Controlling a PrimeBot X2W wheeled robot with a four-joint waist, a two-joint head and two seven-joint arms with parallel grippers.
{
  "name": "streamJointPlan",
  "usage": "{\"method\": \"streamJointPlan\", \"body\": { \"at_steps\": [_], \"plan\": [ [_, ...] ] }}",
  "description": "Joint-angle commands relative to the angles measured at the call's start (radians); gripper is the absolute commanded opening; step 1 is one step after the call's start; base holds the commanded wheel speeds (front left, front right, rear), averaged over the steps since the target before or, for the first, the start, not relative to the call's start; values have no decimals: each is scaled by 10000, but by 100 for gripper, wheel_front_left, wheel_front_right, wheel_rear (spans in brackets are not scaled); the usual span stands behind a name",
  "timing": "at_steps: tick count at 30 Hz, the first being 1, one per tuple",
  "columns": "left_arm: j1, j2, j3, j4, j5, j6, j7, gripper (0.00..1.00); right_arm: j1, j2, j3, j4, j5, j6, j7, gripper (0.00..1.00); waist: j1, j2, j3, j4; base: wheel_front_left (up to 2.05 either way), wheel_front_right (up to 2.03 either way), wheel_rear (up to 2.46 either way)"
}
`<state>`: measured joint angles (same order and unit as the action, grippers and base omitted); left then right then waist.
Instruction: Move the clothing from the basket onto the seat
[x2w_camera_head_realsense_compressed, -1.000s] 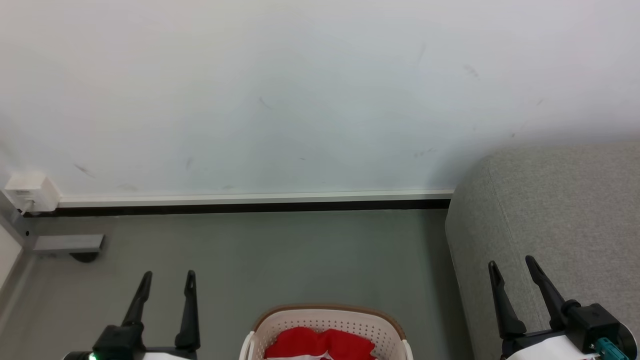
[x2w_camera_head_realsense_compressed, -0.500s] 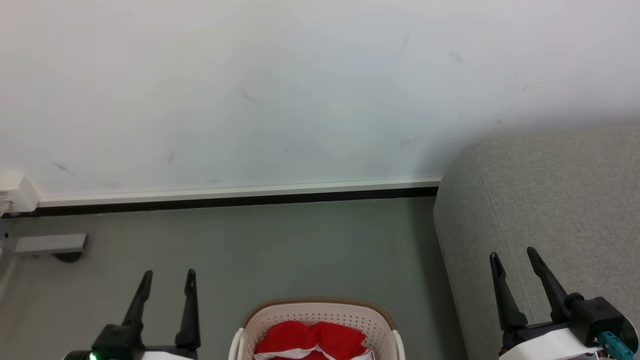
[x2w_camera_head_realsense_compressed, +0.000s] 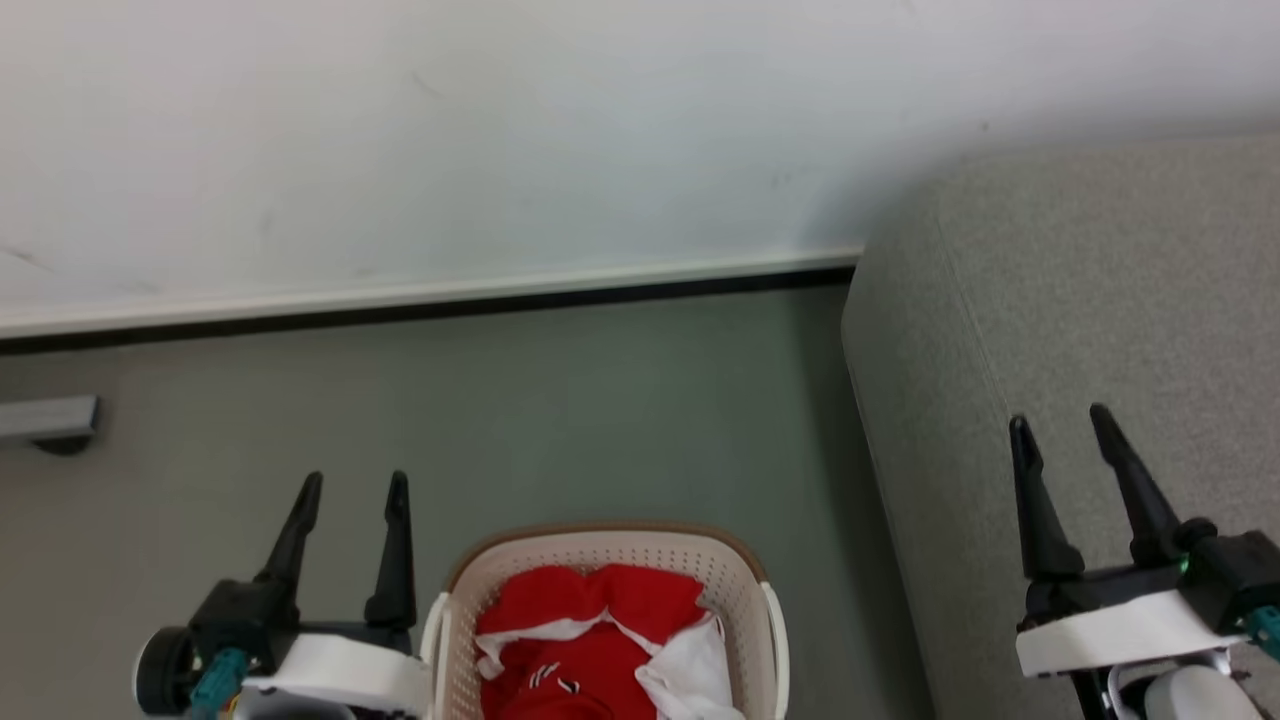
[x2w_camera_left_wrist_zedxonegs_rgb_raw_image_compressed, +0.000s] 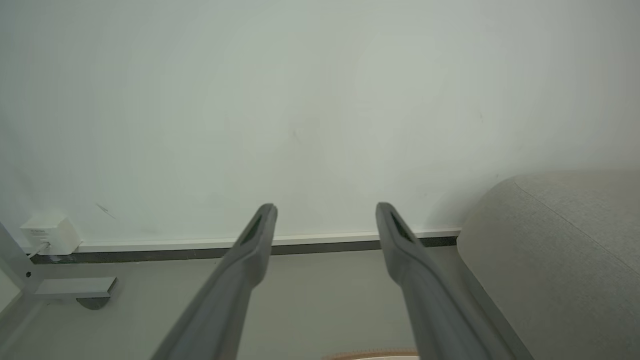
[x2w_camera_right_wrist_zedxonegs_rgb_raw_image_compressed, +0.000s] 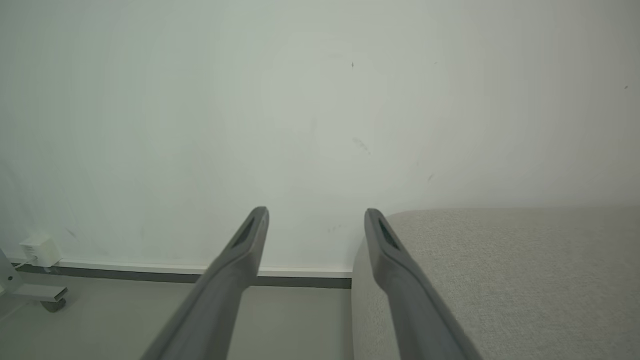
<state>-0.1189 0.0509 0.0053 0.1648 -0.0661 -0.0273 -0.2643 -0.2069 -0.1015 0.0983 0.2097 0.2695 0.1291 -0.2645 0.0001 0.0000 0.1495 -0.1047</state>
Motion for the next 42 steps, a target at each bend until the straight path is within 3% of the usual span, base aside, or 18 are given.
{"method": "streamJointPlan", "body": {
  "at_steps": [1, 8, 22, 33, 42],
  "plan": [
    [-255, 33, 12, 113, -87, -42, -4, 100, -238, -47, -30, -164, 36, 28, 2, 100, -1, 0, 597, -226, 0, 0, 0],
    [-1178, 21, -27, 897, -335, -339, -4, 100, -769, 90, -200, -826, 134, 29, 3, 100, -1, 0, 1801, -504, 0, 0, 0],
    [-3669, 80, -526, 5006, -492, -912, -4, 100, -1822, 400, -546, -2216, 930, 28, 3, 100, -1, 0, 3909, -1037, 0, 0, 0],
    [-5551, 383, -1245, 8340, -760, -1030, 89, 100, -2502, 508, -545, -3080, 1764, 28, 4, 100, -1, 0, 5300, -1571, 0, 0, 0],
    [-6827, 529, -2143, 10419, -823, -1026, 1114, 100, -2851, 521, -389, -3717, 1705, 28, 4, 100, -1, 0, 6026, -2081, 0, 0, 0]
  ]
}}
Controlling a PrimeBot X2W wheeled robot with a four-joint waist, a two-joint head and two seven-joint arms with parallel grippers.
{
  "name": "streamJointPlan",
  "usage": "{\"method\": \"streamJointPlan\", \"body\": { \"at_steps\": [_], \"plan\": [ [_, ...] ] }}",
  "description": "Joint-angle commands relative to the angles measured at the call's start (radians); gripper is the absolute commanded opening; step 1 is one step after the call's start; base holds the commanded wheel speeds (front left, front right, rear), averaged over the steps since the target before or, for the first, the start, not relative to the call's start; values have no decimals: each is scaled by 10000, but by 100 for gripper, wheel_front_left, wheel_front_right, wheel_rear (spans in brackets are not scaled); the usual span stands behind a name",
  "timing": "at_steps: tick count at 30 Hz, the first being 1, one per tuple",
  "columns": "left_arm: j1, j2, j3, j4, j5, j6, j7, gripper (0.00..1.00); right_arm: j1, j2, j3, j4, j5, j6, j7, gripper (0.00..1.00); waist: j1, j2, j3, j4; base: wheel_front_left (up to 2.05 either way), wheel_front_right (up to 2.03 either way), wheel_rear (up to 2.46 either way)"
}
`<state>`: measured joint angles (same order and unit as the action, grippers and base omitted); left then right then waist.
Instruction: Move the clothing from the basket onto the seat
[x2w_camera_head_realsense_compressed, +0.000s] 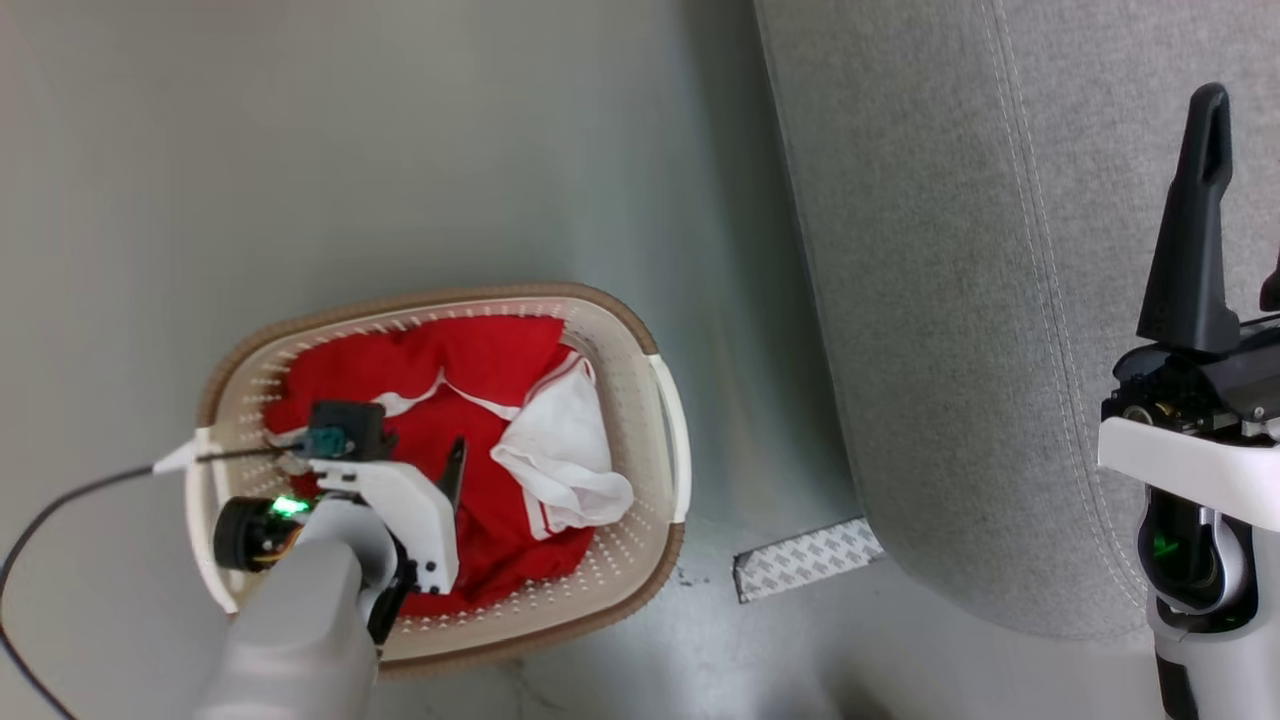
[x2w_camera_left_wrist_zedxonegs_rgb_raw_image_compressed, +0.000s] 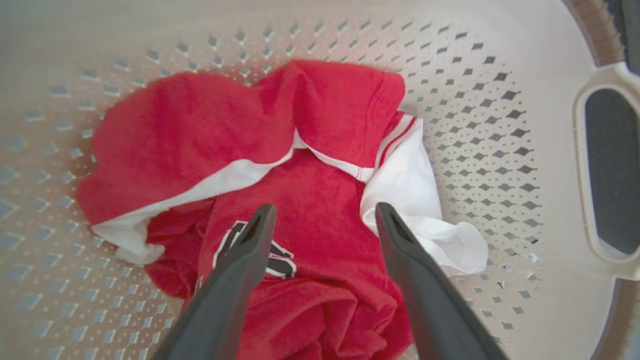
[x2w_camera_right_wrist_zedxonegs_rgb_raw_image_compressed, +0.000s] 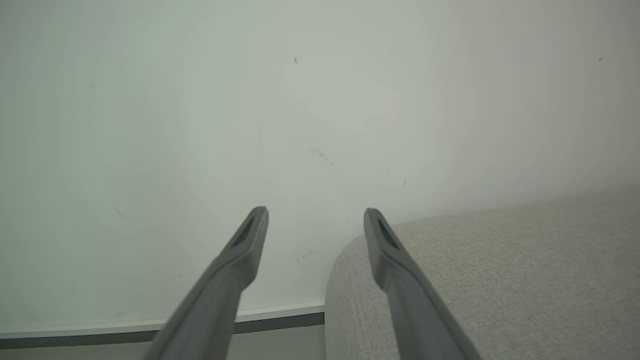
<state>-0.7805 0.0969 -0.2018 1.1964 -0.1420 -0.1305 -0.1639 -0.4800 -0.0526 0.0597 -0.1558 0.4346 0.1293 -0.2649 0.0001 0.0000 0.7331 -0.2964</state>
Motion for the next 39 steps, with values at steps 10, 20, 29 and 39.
{"method": "streamJointPlan", "body": {
  "at_steps": [10, 20, 29, 39],
  "plan": [
    [-996, 379, -1134, 743, -37, 8, 1963, 100, -326, 34, 122, -425, 264, 26, 8, 100, -1, 0, 1023, -610, 0, 0, 0],
    [-1043, 1042, -2388, 881, 512, 9, 3184, 100, -328, 34, 180, -708, 412, 26, 8, 100, -1, 0, 1610, -988, 0, 0, 0],
    [-1040, 1176, -3777, 930, 402, 7, 4478, 100, -320, 34, 302, -728, 321, 26, 8, 100, -1, 0, 1853, -1113, 0, 0, 0],
    [-1025, 1126, -4509, 740, -477, 7, 4160, 0, -325, 35, 224, -630, 149, 26, 8, 100, -1, 0, 1597, -1006, 0, 0, 0]
  ]
}}
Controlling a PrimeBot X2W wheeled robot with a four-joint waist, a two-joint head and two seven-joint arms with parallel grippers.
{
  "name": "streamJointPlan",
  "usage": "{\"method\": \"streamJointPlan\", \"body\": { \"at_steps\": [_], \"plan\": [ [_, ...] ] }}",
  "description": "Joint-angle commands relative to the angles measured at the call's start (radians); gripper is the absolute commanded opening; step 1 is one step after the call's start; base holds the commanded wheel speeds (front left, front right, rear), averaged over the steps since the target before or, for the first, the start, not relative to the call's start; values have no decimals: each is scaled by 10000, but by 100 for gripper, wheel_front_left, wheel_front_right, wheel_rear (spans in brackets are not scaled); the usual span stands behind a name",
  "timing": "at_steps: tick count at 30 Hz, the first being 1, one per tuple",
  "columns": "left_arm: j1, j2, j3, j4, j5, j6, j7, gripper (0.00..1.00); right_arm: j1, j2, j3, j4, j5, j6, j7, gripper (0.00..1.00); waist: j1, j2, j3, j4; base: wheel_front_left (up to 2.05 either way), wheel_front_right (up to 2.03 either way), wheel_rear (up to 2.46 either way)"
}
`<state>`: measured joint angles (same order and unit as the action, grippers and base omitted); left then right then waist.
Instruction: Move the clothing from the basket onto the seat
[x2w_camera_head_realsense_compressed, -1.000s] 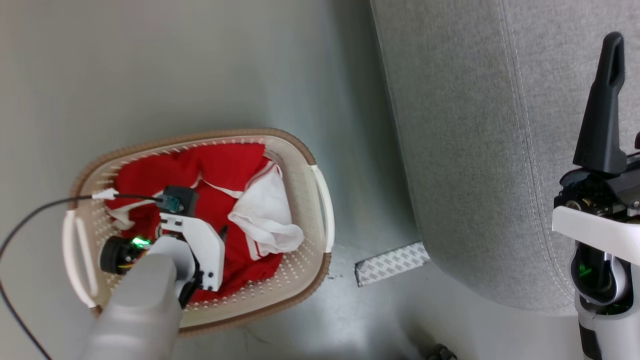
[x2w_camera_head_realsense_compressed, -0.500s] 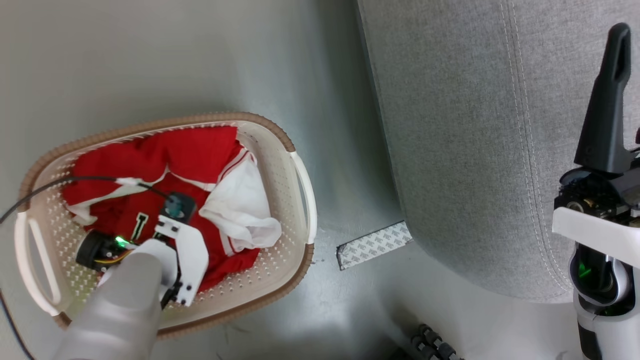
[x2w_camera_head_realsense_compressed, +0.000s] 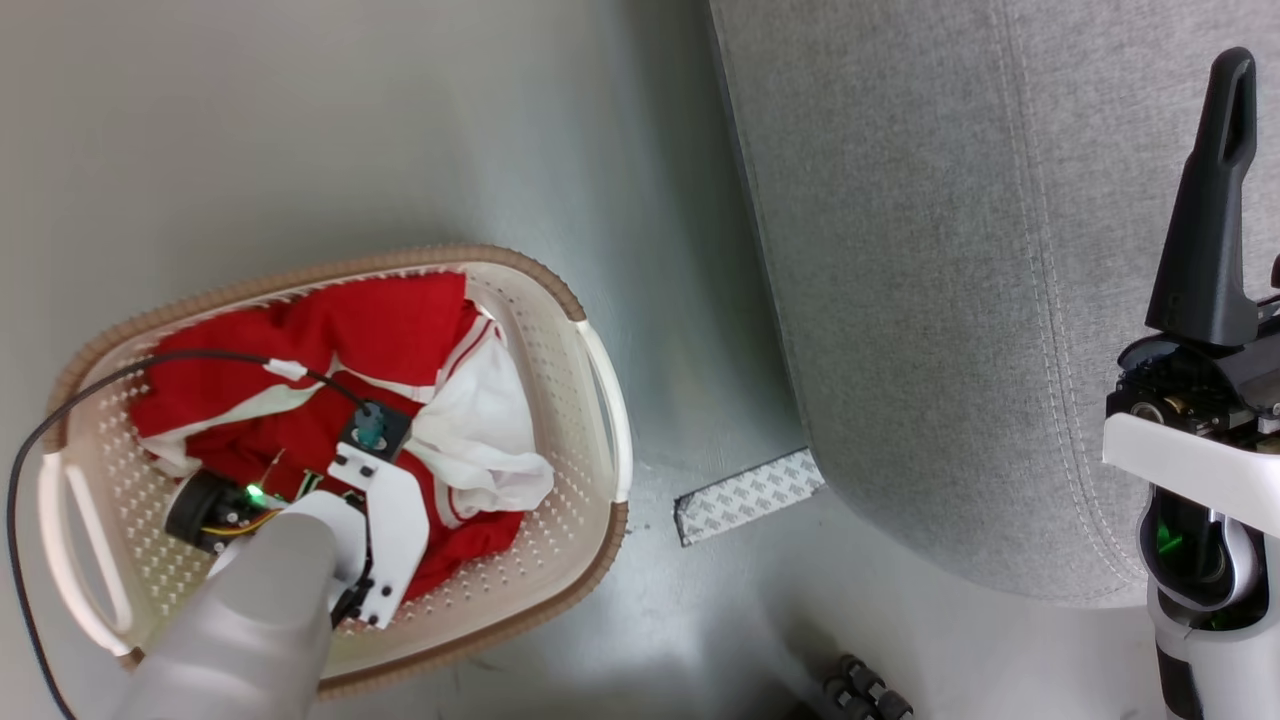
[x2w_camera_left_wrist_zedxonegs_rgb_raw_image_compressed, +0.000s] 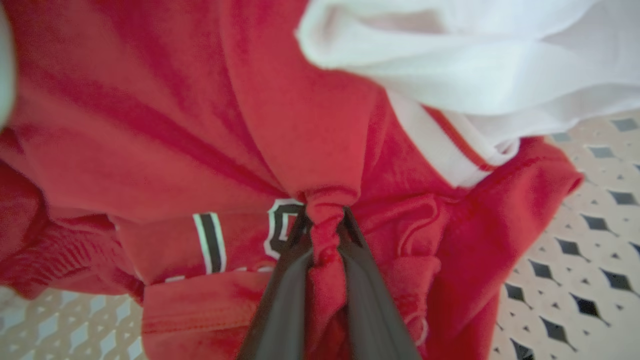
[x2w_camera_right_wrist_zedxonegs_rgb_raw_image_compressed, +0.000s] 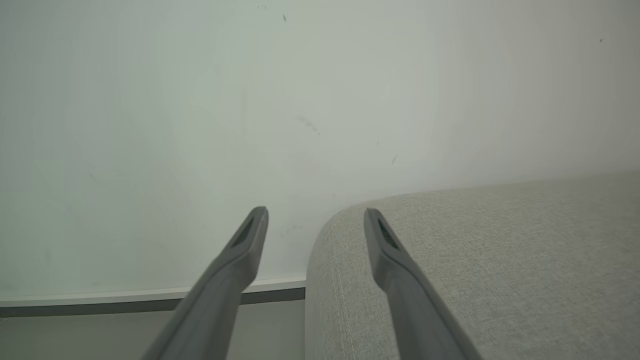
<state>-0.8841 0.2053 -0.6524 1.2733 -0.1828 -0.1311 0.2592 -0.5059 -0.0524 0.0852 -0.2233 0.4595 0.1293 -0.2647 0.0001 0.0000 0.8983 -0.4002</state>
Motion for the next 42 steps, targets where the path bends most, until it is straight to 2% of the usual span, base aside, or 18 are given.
{"method": "streamJointPlan", "body": {
  "at_steps": [1, 10, 19, 26, 36, 42],
  "plan": [
    [23, 31, -84, -45, -162, 13, -108, 0, -76, 33, -28, 53, -114, 26, 6, 100, -1, 0, -125, 59, 0, 0, 0],
    [406, -240, -596, -258, -1151, 12, -963, 0, 72, 30, -115, 267, -389, 26, 6, 100, -1, 0, -1291, 458, 0, 0, 0],
    [1285, -757, -1345, -617, -2038, 14, -2113, 0, 494, 10, -156, 823, -830, 26, 6, 100, -1, 0, -3309, 1170, 0, 0, 0],
    [1911, -1110, -1976, -1119, -2896, 12, -3096, 0, 1027, -330, -66, 1479, -717, 26, 6, 100, -1, 0, -4999, 1791, 0, 0, 0],
    [2663, -1242, -2685, -1726, -3828, 14, -4483, 0, 1988, -671, 118, 2393, -446, 26, 6, 100, -1, 0, -7082, 2522, 0, 0, 0],
    [2742, -1184, -2653, -2158, -4206, 14, -5051, 0, 2415, -849, 160, 2615, -331, 26, 6, 100, -1, 0, -7911, 2886, 0, 0, 0]
  ]
}}
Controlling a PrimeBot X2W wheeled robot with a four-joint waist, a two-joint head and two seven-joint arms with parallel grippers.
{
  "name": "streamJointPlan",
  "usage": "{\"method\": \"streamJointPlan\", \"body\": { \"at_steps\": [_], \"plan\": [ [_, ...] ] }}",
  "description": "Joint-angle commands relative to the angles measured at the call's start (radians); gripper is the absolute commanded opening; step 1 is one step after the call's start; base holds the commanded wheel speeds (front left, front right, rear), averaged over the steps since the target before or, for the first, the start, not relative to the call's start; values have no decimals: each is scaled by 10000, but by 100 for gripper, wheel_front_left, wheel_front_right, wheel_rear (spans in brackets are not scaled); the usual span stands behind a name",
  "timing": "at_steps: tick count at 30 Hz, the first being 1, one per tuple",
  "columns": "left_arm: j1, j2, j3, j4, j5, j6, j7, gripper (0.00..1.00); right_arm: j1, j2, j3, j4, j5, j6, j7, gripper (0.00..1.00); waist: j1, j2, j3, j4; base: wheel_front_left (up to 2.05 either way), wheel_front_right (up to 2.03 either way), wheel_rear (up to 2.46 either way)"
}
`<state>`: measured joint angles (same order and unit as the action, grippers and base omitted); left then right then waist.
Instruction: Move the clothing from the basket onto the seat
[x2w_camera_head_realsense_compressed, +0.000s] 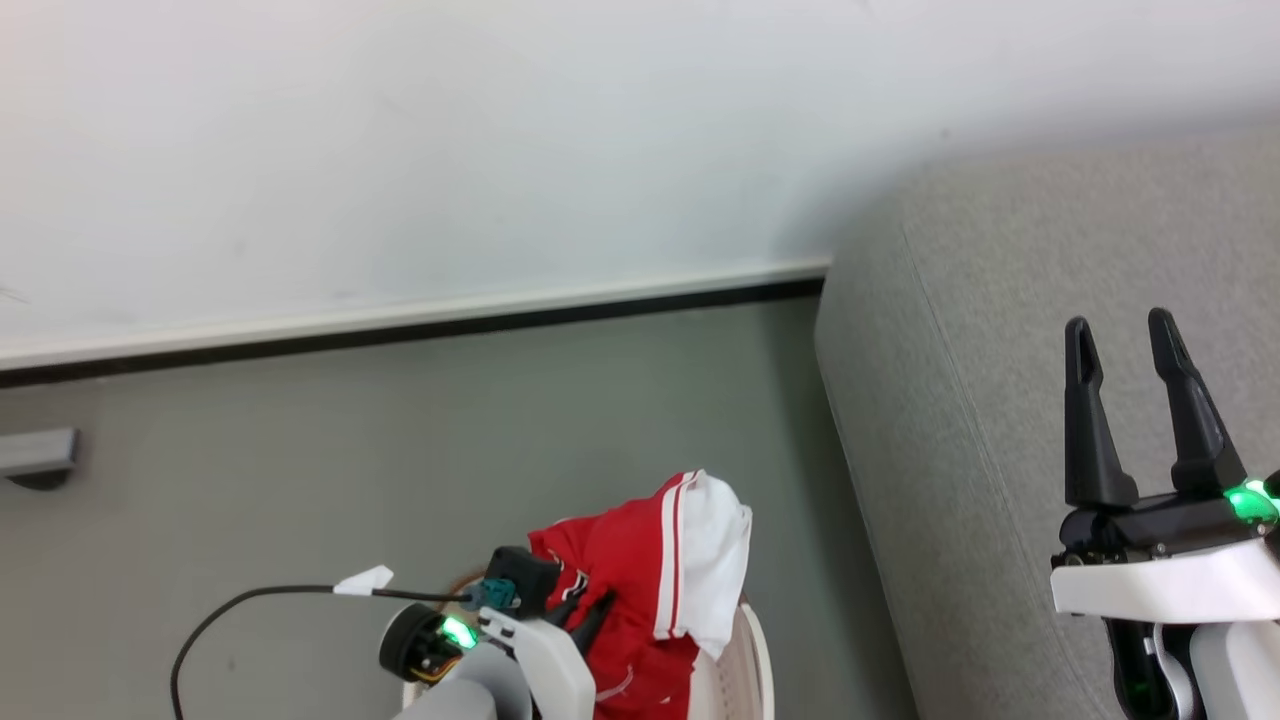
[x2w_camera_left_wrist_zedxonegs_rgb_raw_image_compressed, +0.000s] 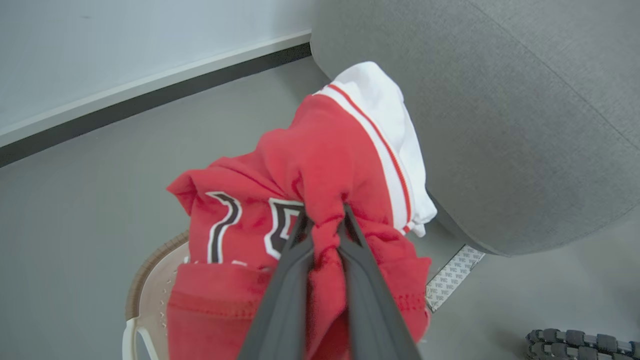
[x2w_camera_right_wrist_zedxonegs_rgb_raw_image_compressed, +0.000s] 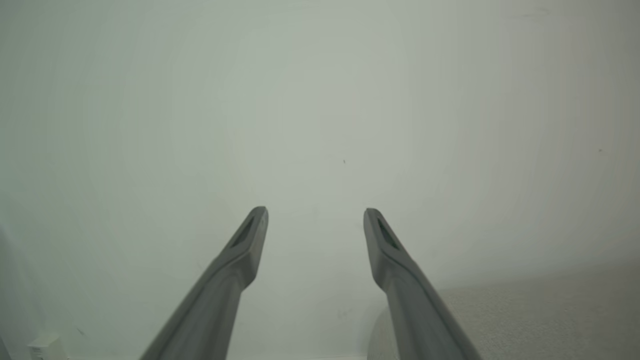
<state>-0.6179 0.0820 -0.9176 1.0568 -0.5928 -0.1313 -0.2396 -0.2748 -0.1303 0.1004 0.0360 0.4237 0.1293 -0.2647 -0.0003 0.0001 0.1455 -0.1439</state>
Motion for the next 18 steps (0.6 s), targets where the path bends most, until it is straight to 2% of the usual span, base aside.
{"method": "streamJointPlan", "body": {
  "at_steps": [1, 8, 18],
  "plan": [
    [68, 59, 48, -102, -168, 16, -105, 0, 195, -95, 8, 68, 47, 26, 6, 100, 3, -1, -513, 388, 0, 0, 0],
    [-167, 284, 499, -1187, -168, 213, -258, 0, 706, -171, 137, 284, 195, 26, 6, 100, 3, -1, -1250, 776, 0, 0, 0],
    [-451, 1112, 1291, -3954, 205, 1063, -253, 0, 953, -185, 579, 510, 332, 26, 8, 100, 3, -1, -1733, 830, 0, 0, 0]
  ]
}}
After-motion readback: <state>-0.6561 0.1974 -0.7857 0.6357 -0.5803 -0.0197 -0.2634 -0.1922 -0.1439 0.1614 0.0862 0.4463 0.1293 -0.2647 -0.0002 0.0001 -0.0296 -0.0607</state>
